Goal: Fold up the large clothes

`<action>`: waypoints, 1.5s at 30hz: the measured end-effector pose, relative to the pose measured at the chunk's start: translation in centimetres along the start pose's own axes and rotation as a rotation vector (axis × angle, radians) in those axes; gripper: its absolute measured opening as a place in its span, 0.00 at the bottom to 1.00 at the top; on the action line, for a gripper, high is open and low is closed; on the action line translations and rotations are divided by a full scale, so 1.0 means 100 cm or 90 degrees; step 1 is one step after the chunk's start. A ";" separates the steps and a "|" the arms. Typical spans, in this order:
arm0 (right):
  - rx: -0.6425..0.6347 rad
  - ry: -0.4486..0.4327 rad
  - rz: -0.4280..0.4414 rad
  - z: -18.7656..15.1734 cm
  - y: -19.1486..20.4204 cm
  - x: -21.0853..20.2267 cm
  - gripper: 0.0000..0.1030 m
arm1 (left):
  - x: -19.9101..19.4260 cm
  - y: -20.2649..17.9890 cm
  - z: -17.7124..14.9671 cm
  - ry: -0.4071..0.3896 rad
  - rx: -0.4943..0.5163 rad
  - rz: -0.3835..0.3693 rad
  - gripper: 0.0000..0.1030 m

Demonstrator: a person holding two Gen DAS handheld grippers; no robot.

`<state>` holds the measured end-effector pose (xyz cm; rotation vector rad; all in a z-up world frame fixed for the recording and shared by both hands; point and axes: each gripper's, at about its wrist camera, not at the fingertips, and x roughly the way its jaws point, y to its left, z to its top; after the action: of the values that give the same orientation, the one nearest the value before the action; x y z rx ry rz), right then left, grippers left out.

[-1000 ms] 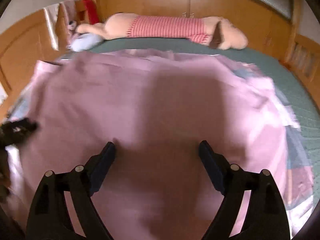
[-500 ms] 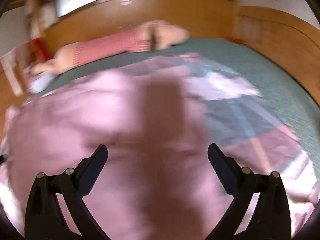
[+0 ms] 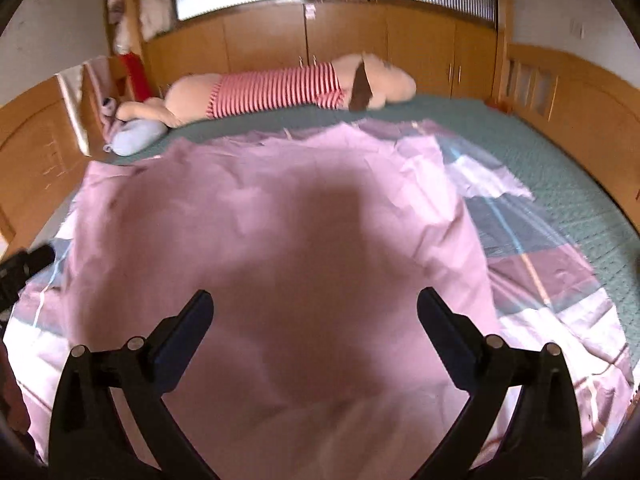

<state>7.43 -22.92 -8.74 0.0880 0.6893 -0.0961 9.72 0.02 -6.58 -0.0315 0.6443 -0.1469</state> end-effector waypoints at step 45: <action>-0.070 -0.037 -0.069 -0.025 0.039 -0.084 0.99 | -0.087 -0.024 -0.042 -0.039 0.011 0.002 0.98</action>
<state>-0.17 -18.30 -5.13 -0.0577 0.6399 -0.1642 0.05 -1.03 -4.53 -0.0179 0.5824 -0.1476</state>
